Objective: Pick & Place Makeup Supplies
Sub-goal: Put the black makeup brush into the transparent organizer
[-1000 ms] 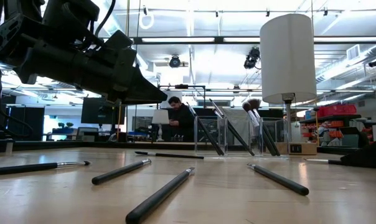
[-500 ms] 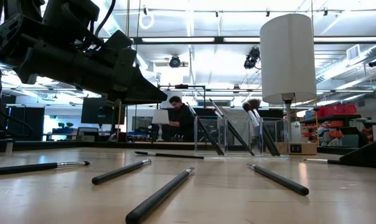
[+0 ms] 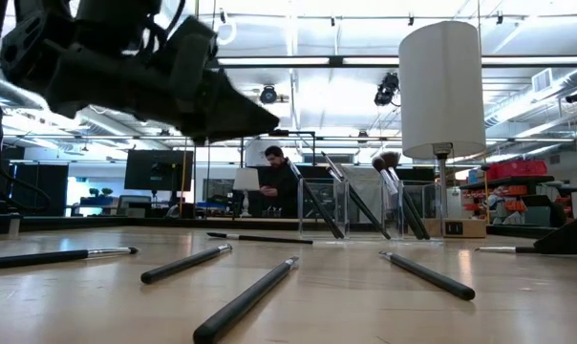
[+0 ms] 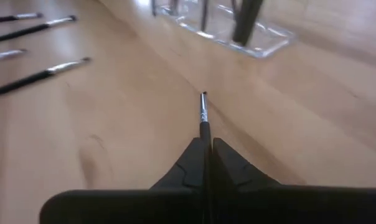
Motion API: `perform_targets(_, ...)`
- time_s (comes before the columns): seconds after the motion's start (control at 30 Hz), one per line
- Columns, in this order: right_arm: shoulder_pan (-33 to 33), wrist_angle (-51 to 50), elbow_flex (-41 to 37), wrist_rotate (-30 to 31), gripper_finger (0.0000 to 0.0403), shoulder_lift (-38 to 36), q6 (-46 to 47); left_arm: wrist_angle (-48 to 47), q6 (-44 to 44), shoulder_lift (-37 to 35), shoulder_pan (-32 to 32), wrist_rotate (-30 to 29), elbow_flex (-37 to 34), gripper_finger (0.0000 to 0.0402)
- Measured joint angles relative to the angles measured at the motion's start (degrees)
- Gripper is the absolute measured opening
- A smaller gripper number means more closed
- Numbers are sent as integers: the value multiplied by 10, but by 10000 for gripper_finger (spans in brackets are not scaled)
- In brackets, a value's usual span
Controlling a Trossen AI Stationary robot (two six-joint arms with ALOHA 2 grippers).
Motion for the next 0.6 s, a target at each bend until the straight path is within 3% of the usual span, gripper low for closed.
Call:
perform_targets(0.17,0,55,0,28,7,-20,-73,-2,43,35,0,27,49,128)
perform_targets(0.4,1,213,0,85,6,-23,-216,-2,94,100,0,60,113,128)
perform_targets(0.5,1,322,0,86,6,-23,-316,-2,116,125,0,90,140,128)
perform_targets(0.6,1,468,0,44,6,-24,-464,-1,148,145,1,126,167,128)
